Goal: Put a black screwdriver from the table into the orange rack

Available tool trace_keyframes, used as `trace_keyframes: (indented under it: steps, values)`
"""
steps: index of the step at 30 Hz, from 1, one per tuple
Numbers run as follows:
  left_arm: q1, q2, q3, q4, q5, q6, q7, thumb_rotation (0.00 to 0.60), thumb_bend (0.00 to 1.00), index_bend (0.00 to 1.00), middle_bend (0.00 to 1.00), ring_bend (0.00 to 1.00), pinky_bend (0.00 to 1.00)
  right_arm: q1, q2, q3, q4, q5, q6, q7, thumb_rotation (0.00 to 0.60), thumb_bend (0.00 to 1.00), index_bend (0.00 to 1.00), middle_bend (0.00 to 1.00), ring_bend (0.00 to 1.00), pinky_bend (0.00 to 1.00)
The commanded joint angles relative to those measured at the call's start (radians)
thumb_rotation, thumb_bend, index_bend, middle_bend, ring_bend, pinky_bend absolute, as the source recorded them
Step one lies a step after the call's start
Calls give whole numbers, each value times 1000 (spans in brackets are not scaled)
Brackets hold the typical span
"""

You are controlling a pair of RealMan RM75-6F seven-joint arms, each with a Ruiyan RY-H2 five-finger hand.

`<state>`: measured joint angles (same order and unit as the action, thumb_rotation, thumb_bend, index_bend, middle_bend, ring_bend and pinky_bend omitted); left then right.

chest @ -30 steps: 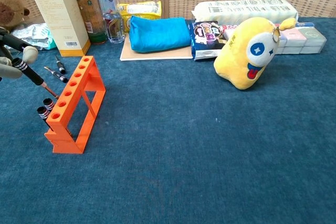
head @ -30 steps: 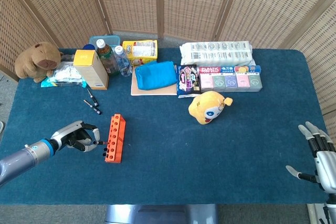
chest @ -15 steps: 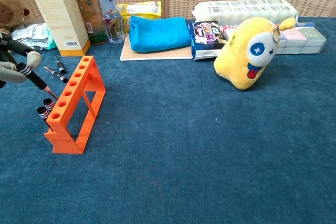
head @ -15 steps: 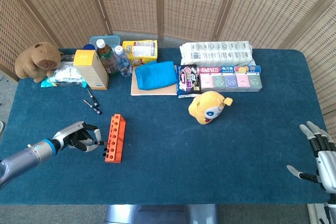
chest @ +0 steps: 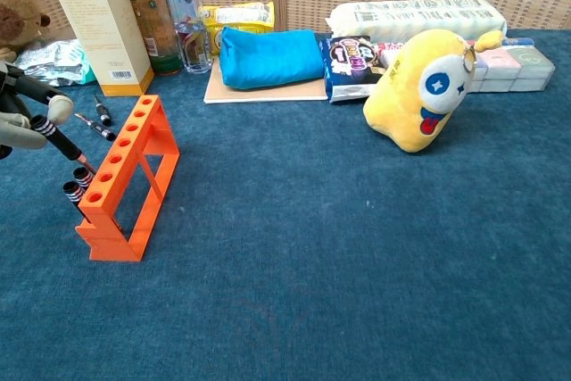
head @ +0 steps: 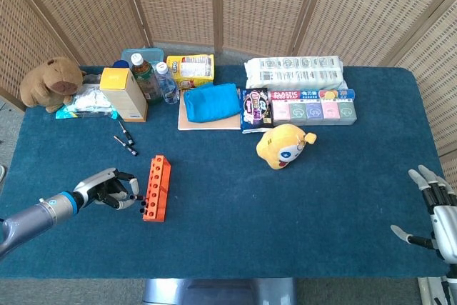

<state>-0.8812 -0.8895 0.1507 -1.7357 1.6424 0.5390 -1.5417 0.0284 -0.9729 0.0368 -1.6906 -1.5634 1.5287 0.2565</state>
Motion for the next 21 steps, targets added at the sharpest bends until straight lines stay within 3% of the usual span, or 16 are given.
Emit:
trace_keyframes:
  steps: [1,21]
  values:
    - [-3,-1,3,2,1,-1,-2,600,378,575,1000,1000,1000,0,1,0,0,-1,0,2,600,127,37,24,0,0]
    - [-12,-20,13,26,-34,-7,17,600,378,575,1000,1000,1000,-1,3,0,0,0,1,6,600,127,37,25,0,0]
